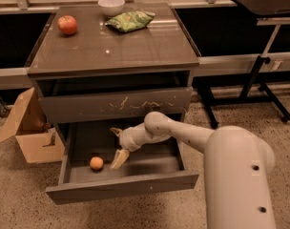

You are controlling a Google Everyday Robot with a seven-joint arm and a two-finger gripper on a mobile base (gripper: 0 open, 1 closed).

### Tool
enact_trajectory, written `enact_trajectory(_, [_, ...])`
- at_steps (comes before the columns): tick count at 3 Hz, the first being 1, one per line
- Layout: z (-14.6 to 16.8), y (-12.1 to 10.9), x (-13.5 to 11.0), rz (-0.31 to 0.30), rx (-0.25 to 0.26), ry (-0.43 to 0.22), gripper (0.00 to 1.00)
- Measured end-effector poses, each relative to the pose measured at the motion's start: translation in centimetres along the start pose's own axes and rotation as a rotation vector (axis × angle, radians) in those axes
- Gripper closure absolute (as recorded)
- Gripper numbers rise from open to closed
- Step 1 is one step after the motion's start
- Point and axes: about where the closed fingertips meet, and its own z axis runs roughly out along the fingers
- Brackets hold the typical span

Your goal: Pick orange from middle drawer and place on counter

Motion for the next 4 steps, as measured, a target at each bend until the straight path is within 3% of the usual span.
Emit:
enact_trajectory(1, [4.6, -0.4, 0.0, -0.025, -0.010, -0.015, 0.00])
enact_trajectory(4, [9.6, 0.9, -0.3, -0.027, -0.030, -0.046, 0.00])
